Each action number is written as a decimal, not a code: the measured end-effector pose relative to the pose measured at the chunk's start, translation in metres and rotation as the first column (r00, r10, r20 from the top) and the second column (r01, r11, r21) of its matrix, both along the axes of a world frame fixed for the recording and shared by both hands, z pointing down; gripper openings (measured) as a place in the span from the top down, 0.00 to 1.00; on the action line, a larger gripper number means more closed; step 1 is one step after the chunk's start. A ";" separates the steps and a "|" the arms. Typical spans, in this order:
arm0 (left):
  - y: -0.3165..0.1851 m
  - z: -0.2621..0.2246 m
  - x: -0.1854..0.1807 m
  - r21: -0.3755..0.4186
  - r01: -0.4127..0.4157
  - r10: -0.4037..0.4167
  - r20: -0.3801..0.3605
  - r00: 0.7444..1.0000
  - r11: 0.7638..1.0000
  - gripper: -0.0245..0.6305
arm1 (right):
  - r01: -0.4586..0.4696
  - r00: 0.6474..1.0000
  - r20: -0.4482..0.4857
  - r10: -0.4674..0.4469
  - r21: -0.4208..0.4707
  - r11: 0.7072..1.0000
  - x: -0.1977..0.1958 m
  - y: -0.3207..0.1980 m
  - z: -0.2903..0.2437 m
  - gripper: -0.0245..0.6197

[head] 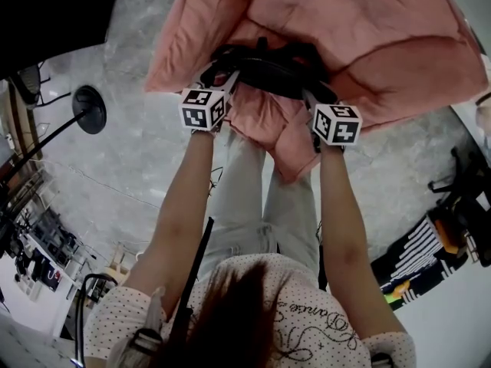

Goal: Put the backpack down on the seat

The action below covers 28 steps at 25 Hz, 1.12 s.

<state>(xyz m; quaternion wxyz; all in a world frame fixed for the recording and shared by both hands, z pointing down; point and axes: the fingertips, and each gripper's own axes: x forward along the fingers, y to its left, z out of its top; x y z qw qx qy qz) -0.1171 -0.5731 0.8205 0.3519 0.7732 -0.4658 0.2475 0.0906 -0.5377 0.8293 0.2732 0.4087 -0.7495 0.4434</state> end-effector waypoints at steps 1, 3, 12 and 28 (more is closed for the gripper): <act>0.002 -0.002 -0.001 0.000 0.000 0.000 -0.005 1.000 1.000 0.62 | 0.002 1.000 -0.001 -0.002 -0.004 1.000 0.000 0.001 0.000 0.75; 0.005 -0.007 -0.004 0.004 0.010 -0.010 -0.013 1.000 1.000 0.59 | 0.010 1.000 -0.005 -0.010 -0.007 1.000 -0.001 0.003 0.001 0.74; 0.015 -0.029 -0.020 0.014 0.017 -0.016 -0.023 1.000 1.000 0.57 | -0.012 1.000 0.008 0.012 0.016 1.000 -0.006 0.008 -0.020 0.51; 0.039 -0.112 -0.031 0.116 0.017 -0.011 -0.050 0.999 0.993 0.58 | -0.013 1.000 0.015 0.010 0.200 0.980 -0.013 0.011 -0.126 0.49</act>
